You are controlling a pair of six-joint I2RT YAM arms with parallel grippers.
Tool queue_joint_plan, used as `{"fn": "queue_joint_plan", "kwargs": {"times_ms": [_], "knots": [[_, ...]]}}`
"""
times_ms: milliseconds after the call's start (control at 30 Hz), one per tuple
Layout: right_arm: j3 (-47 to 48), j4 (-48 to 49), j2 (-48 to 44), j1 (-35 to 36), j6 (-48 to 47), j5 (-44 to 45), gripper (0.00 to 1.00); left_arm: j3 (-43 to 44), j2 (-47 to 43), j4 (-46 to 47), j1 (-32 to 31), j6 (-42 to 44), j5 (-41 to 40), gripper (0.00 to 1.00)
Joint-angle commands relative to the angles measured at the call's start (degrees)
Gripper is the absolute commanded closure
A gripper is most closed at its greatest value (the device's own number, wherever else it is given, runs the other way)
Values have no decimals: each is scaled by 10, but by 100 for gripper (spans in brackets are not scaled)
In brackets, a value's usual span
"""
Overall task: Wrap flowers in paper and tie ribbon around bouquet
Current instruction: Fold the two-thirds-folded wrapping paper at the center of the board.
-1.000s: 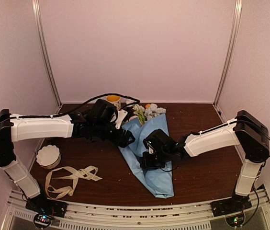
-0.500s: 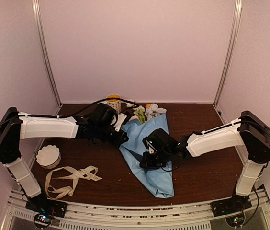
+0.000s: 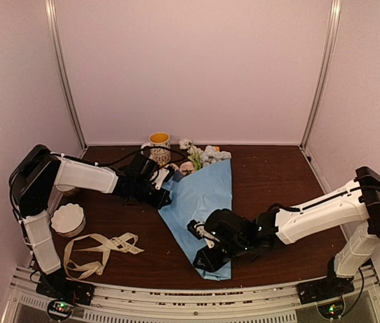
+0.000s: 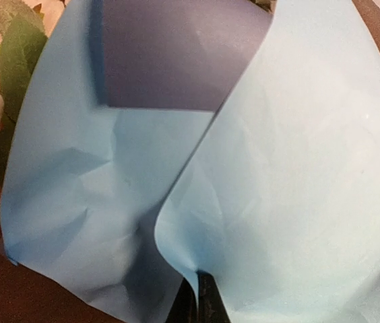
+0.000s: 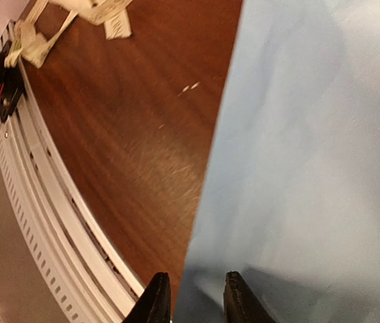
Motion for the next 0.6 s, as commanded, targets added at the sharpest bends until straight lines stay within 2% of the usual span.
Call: {"fn": "queue_joint_plan", "kwargs": {"times_ms": [0,133,300,400,567], "knots": [[36,-57,16,47,-51,18,73,-9,11,29,20,11,12,100],[59,-99,19,80,-62,14,73,-4,27,32,25,20,15,100],[63,-133,-13,85,-61,14,74,2,41,30,26,21,21,100],[77,-128,-43,79,-62,56,69,-2,42,30,27,20,19,100],[126,-123,13,68,-56,84,68,-1,39,26,27,19,21,100]]}}
